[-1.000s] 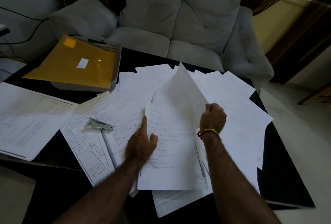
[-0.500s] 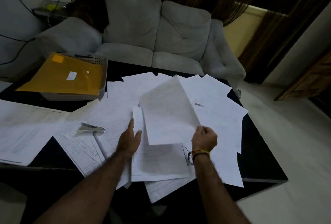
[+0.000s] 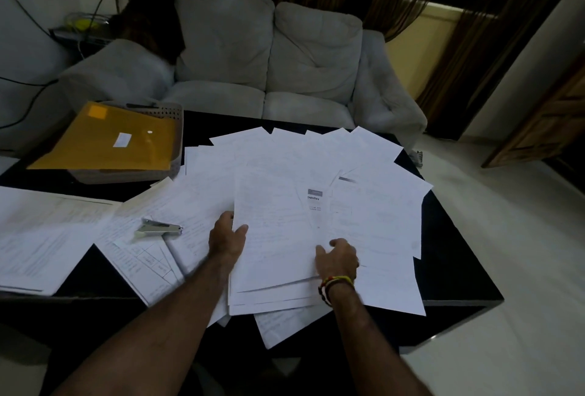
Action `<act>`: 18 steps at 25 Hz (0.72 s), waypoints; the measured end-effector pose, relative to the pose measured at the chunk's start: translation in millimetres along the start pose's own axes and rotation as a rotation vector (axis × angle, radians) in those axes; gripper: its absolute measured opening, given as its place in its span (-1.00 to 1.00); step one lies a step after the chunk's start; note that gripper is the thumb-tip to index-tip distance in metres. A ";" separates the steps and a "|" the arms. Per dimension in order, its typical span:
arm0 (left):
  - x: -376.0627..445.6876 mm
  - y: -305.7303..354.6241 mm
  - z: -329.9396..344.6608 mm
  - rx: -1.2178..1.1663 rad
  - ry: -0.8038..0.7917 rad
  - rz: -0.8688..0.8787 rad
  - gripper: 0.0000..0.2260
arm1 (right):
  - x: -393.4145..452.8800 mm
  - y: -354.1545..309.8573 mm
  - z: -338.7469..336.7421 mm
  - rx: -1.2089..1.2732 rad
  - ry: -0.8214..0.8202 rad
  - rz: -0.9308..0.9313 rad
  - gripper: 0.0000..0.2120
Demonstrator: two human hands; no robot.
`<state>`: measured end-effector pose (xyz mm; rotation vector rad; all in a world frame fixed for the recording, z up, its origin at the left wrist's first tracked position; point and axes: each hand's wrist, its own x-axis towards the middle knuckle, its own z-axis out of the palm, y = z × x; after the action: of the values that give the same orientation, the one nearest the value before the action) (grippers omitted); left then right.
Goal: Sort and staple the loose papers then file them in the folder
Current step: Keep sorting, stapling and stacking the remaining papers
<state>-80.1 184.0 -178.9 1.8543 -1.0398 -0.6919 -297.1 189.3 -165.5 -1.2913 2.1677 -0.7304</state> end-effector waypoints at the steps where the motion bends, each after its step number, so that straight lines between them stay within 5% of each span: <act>1: -3.6 8.4 -4.5 -0.080 0.002 0.058 -0.74 | 5.3 -2.6 -3.8 0.025 0.007 -0.031 -0.56; 5: -6.4 54.8 -35.5 -0.289 -0.066 0.316 -0.76 | 29.6 -45.6 -37.3 0.440 -0.102 -0.176 -0.44; 8: 0.0 83.8 -51.1 -0.345 -0.039 0.479 -0.75 | 35.1 -91.4 -66.2 0.731 -0.082 -0.381 -0.79; 14: 1.4 89.8 -45.5 -0.191 0.050 0.622 -0.37 | 3.8 -96.3 -40.3 0.605 0.067 -0.574 -0.87; 18: 11.0 127.1 -56.2 -0.140 0.272 0.721 -0.42 | -4.6 -133.9 -62.2 0.581 0.224 -0.808 -0.52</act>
<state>-79.1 164.1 -40.9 1.2689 -1.3205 -0.0771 -253.1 151.0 -29.8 -1.7778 1.3254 -1.7263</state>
